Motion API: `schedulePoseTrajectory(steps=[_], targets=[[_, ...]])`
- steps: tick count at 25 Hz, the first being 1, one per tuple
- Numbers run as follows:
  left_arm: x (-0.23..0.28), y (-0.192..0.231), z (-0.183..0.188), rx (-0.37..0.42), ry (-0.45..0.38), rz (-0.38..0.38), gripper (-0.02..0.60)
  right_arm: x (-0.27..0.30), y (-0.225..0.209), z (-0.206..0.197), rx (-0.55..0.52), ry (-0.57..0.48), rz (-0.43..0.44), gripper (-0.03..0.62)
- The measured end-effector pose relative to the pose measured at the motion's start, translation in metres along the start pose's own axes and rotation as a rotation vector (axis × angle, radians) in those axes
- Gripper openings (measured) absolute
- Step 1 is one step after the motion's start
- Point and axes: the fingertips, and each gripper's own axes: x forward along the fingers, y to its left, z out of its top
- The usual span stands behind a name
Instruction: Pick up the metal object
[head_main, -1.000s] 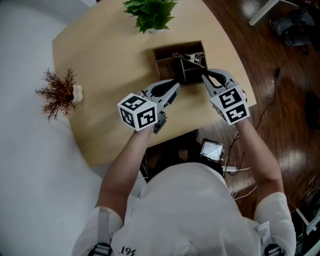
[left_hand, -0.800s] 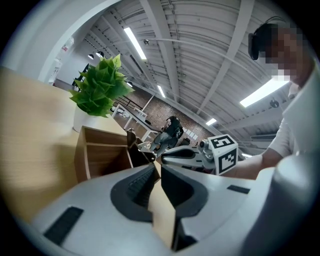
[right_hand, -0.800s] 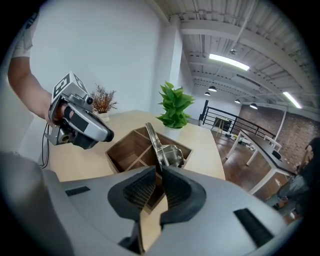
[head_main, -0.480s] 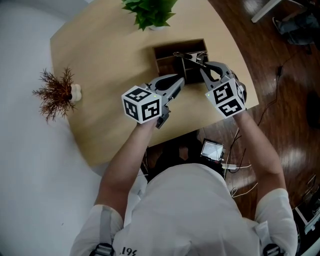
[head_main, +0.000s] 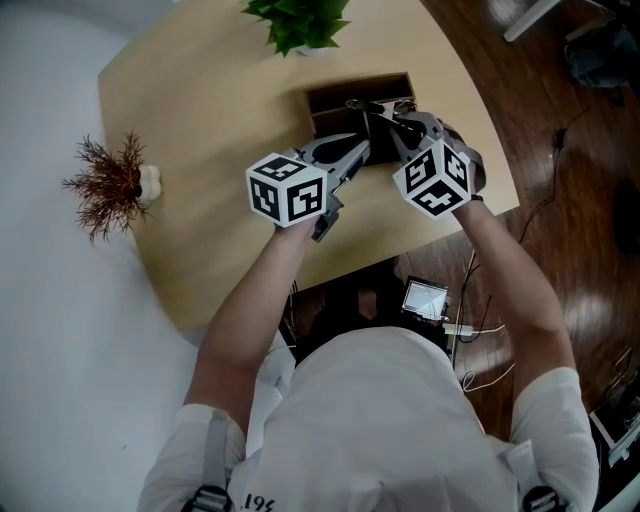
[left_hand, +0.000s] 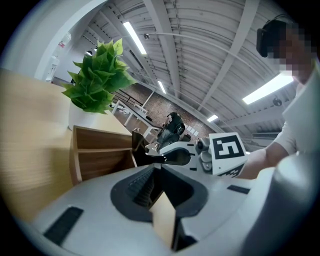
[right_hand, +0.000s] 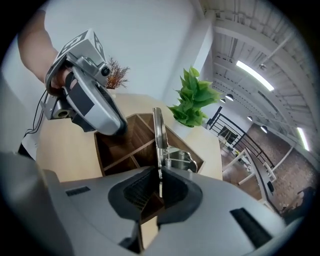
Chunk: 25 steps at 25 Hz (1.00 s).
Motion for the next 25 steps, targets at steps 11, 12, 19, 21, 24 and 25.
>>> schedulePoseTrajectory(steps=[11, 12, 19, 21, 24, 25], targets=[[-0.01, -0.007, -0.004, -0.009, -0.015, 0.002, 0.02, -0.001, 0.0, 0.002, -0.015, 0.009, 0.006, 0.005], [-0.012, -0.009, -0.002, -0.006, -0.02, 0.001, 0.02, -0.002, 0.001, 0.003, -0.014, 0.007, 0.004, 0.005], [-0.025, -0.019, 0.009, 0.022, -0.056, -0.004, 0.02, -0.016, 0.001, 0.013, -0.011, -0.016, -0.022, 0.005], [-0.027, -0.022, 0.012, 0.029, -0.067, -0.007, 0.019, -0.021, -0.001, 0.016, -0.004, -0.027, -0.029, 0.005], [-0.031, -0.03, 0.017, 0.043, -0.085, -0.014, 0.02, -0.031, -0.003, 0.022, 0.009, -0.043, -0.045, 0.005], [-0.033, -0.032, 0.019, 0.049, -0.091, -0.016, 0.02, -0.034, -0.004, 0.025, 0.011, -0.048, -0.05, 0.005]])
